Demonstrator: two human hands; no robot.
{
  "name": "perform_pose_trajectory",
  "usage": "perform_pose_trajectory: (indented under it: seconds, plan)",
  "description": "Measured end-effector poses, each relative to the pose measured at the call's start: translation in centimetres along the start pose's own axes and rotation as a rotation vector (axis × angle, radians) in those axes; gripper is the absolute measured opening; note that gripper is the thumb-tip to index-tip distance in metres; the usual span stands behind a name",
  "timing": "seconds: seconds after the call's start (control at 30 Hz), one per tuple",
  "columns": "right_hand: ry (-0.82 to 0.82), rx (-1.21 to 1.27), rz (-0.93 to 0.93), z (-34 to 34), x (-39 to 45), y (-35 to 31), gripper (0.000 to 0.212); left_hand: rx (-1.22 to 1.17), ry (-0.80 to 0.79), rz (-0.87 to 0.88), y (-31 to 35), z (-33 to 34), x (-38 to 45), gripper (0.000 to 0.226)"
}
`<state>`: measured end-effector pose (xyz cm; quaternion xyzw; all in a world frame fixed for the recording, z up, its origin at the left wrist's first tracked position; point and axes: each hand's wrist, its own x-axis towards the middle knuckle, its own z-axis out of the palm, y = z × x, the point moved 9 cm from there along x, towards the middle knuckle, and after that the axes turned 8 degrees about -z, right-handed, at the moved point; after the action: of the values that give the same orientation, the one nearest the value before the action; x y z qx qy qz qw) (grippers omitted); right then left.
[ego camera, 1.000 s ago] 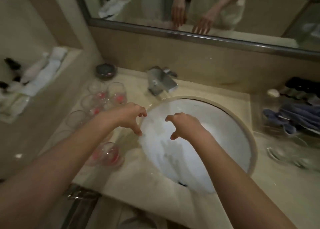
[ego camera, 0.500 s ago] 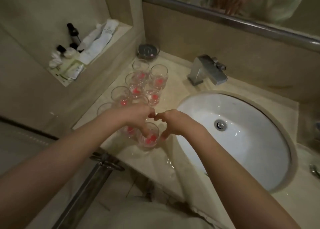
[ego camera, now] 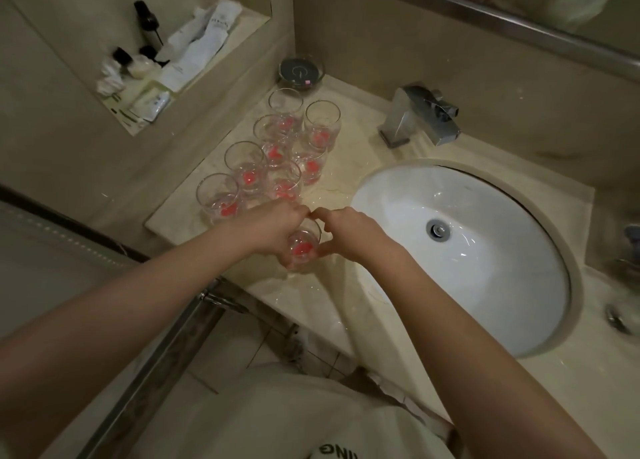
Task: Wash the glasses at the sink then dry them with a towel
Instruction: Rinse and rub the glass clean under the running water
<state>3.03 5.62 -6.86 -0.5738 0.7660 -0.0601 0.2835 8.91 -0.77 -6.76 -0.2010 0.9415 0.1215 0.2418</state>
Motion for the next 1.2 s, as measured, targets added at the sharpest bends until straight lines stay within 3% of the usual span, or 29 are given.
perform_pose_trajectory:
  seconds: [0.13,0.37,0.63,0.93,1.07,1.2]
  plan:
    - [0.013,0.073,0.013,0.1,-0.5,1.1,0.065,-0.069,0.029,0.042,0.6,-0.6,0.2,0.091]
    - [0.112,0.494,0.069,-1.4,-3.1,5.9,0.068,-0.225,0.013,0.081,3.5,-2.6,2.8,0.089]
    - [0.257,0.531,0.163,-5.9,-4.7,13.1,0.066,-0.316,0.066,0.164,8.7,-6.9,8.5,0.083]
    - [0.346,0.609,0.256,-7.5,-6.1,20.3,0.055,-0.696,-0.100,0.134,11.7,-5.1,15.5,0.075]
    - [0.568,0.842,0.330,-9.8,-7.9,24.8,0.032,-0.798,-0.105,0.090,11.7,-4.1,17.4,0.072]
    - [0.687,0.781,0.327,-14.0,-6.1,27.5,0.031,-0.821,-0.064,0.050,11.7,-4.2,18.7,0.071]
